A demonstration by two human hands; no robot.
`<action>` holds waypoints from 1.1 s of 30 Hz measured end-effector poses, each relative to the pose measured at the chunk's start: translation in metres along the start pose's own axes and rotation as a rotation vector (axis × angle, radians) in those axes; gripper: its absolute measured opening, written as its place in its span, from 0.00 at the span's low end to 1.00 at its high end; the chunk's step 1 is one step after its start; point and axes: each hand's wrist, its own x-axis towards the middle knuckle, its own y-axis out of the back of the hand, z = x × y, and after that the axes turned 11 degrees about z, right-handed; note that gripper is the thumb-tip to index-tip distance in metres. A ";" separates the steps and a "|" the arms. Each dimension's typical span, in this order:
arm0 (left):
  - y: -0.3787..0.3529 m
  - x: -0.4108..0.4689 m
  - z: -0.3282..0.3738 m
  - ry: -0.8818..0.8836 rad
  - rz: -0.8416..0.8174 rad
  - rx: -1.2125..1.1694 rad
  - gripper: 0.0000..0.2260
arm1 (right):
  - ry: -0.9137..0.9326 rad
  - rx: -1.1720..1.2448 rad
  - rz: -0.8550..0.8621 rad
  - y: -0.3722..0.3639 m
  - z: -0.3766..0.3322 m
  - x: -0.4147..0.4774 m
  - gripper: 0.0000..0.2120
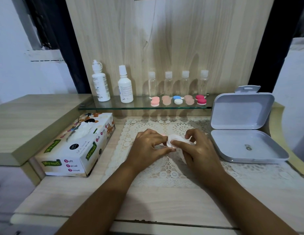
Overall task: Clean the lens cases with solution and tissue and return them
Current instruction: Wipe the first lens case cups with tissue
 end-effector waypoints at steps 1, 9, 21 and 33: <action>0.000 0.000 -0.001 -0.004 0.004 0.004 0.17 | 0.016 0.025 -0.010 0.001 -0.001 0.000 0.14; 0.004 0.003 0.001 0.066 0.021 -0.041 0.19 | -0.040 -0.011 0.020 0.001 0.010 0.000 0.16; 0.002 0.005 -0.003 0.139 0.079 -0.129 0.22 | -0.111 -0.025 0.011 0.001 0.010 -0.003 0.18; 0.001 0.003 -0.001 0.132 0.028 -0.110 0.22 | -0.099 0.017 -0.012 -0.001 0.007 -0.001 0.17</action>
